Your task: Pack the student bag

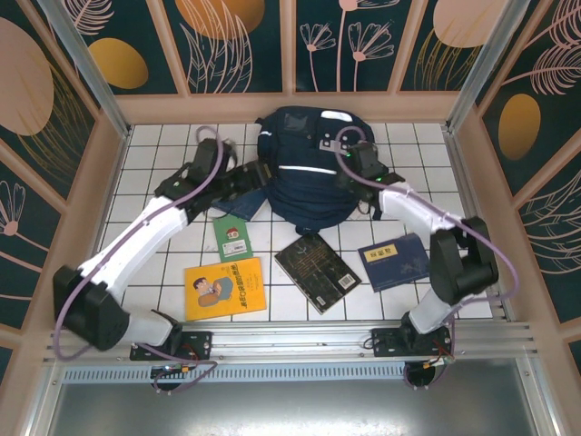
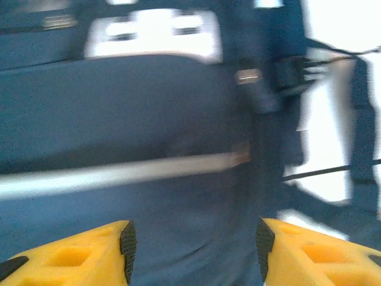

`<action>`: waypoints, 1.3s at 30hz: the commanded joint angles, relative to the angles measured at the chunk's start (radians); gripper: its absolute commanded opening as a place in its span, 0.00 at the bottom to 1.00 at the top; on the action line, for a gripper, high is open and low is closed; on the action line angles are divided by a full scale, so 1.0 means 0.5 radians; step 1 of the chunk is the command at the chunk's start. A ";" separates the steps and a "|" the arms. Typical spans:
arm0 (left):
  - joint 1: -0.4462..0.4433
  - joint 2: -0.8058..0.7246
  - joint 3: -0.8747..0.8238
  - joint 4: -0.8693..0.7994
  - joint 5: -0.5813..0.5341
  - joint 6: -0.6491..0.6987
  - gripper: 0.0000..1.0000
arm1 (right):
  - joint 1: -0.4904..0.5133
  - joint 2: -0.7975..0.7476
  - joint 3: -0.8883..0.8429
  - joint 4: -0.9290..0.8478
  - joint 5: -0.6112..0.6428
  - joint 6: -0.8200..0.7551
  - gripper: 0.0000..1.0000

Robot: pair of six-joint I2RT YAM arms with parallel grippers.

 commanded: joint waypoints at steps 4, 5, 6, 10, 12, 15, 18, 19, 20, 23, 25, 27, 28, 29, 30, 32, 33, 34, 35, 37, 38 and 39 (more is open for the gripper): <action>0.266 -0.593 -0.599 -0.556 -0.366 -0.157 0.88 | 0.531 -0.110 -0.148 0.028 -0.939 -0.151 0.56; 0.290 -0.685 -0.685 -0.596 -0.364 -0.187 0.88 | 0.631 -0.052 -0.117 0.022 -1.019 -0.174 0.55; 0.295 -0.772 -0.755 -0.632 -0.366 -0.222 0.89 | 0.728 0.013 -0.077 0.012 -1.066 -0.212 0.55; 0.297 -0.967 -0.995 -0.751 -0.330 -0.387 0.91 | 0.926 0.372 0.172 -0.105 -1.201 -0.306 0.55; 0.298 -1.028 -1.102 -0.756 -0.316 -0.465 0.91 | 0.978 0.542 0.325 -0.229 -1.242 -0.338 0.56; 0.298 -1.078 -1.210 -0.756 -0.333 -0.513 0.92 | 1.047 0.698 0.432 -0.314 -1.285 -0.359 0.57; 0.298 -1.083 -1.331 -0.697 -0.330 -0.544 0.92 | 1.064 0.762 0.442 -0.352 -1.305 -0.341 0.57; 0.298 -1.077 -1.381 -0.654 -0.312 -0.555 0.92 | 1.065 0.770 0.430 -0.353 -1.305 -0.334 0.57; 0.298 -1.068 -1.424 -0.617 -0.291 -0.570 0.92 | 1.065 0.771 0.419 -0.355 -1.265 -0.326 0.58; 0.298 -1.041 -1.524 -0.498 -0.251 -0.607 0.92 | 1.053 0.786 0.412 -0.387 -1.164 -0.297 0.58; 0.298 -1.026 -1.572 -0.426 -0.240 -0.612 0.93 | 1.048 0.794 0.416 -0.406 -1.109 -0.279 0.59; 0.298 -1.005 -1.626 -0.334 -0.202 -0.614 0.93 | 1.043 0.797 0.416 -0.415 -1.112 -0.262 0.59; 0.298 -0.993 -1.651 -0.292 -0.183 -0.611 0.92 | 1.043 0.803 0.418 -0.422 -1.116 -0.256 0.59; 0.298 -0.975 -1.674 -0.249 -0.167 -0.612 0.92 | 1.043 0.811 0.421 -0.439 -1.095 -0.242 0.60; 0.298 -0.959 -1.698 -0.215 -0.154 -0.609 0.92 | 1.043 0.806 0.420 -0.444 -1.078 -0.235 0.60; 0.297 -0.927 -1.740 -0.127 -0.100 -0.598 0.90 | 1.040 0.795 0.393 -0.448 -1.073 -0.212 0.60; 0.297 -0.918 -1.755 -0.100 -0.081 -0.596 0.90 | 1.040 0.793 0.385 -0.450 -1.066 -0.199 0.60; 0.298 -0.914 -1.771 -0.063 -0.063 -0.597 0.89 | 1.040 0.790 0.378 -0.451 -1.058 -0.186 0.60; 0.298 -0.914 -1.785 -0.023 -0.034 -0.591 0.88 | 1.040 0.790 0.370 -0.446 -1.067 -0.171 0.60; 0.298 -0.915 -1.801 0.031 0.000 -0.590 0.86 | 1.038 0.800 0.361 -0.423 -1.137 -0.142 0.60; 0.298 -0.913 -1.801 0.059 0.016 -0.582 0.84 | 1.043 0.809 0.359 -0.403 -1.184 -0.125 0.60; 0.298 -0.911 -1.801 0.076 0.034 -0.578 0.84 | 1.043 0.818 0.359 -0.384 -1.235 -0.115 0.60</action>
